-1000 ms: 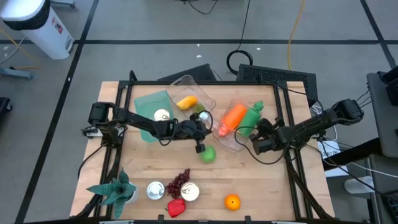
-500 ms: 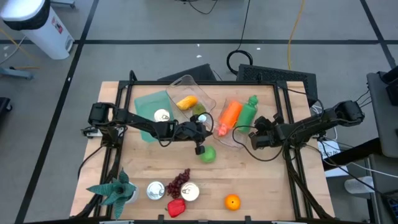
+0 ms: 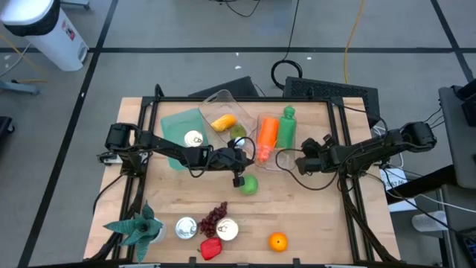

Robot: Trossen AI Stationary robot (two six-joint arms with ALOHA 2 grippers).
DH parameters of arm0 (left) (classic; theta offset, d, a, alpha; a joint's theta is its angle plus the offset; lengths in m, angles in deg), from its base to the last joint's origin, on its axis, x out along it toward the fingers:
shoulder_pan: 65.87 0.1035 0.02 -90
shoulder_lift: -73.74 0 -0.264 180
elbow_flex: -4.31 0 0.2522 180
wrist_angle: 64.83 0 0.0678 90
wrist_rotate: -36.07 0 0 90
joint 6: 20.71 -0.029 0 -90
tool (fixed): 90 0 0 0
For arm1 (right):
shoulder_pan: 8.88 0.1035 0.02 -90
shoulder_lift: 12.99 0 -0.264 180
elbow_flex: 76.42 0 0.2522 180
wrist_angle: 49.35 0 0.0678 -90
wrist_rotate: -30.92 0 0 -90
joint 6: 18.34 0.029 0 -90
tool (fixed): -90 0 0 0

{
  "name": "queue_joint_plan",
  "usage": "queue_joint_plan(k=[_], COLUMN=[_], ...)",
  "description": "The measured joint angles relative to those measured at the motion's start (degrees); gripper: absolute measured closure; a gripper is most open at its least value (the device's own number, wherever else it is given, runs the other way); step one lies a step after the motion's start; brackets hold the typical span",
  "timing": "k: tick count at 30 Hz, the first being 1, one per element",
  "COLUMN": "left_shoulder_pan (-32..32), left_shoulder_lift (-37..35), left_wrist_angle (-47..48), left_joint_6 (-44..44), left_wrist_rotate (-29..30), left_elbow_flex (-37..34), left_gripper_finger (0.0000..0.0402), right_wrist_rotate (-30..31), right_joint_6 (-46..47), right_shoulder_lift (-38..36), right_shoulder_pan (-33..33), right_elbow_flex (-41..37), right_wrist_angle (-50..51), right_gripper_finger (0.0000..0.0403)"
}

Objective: Pick & Place Food Item
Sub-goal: Move the right transparent bin to the middle right of the table, then put the transparent bottle into the right transparent bin upright

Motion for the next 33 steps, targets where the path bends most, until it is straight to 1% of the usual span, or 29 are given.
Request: queue_joint_plan(k=[5,10,15,20,27,33], left_shoulder_pan=[0.0,0.0,0.0,-0.02,-0.02,0.13], left_shoulder_lift=[0.0,0.0,0.0,-2.32,-6.69,-6.69], left_wrist_angle=[1.24,3.2,4.48,7.22,11.57,11.9], left_joint_6=[-0.26,-0.34,-1.23,-1.41,-1.52,-2.58], left_wrist_rotate=[0.0,0.01,0.02,0.0,0.02,0.04], left_elbow_flex=[0.04,0.04,0.04,0.02,0.02,0.02], left_gripper_finger=[0.038,0.038,0.038,0.038,0.038,0.038], right_wrist_rotate=[-3.15,-6.98,-7.03,-7.0,-7.07,-7.05], right_joint_6=[0.02,0.36,0.09,-0.02,0.97,2.46], right_shoulder_lift=[-1.0,-4.52,-8.83,-12.32,-13.2,-13.2], right_shoulder_pan=[0.04,0.54,3.01,5.21,7.01,7.28], right_elbow_flex=[-0.02,-0.02,-0.02,-0.02,-0.02,-0.02], right_wrist_angle=[-0.64,-0.65,-0.65,-0.55,-0.3,-0.34], right_gripper_finger=[0.0403,0.0403,0.0403,0.0403,0.0403,0.0403])
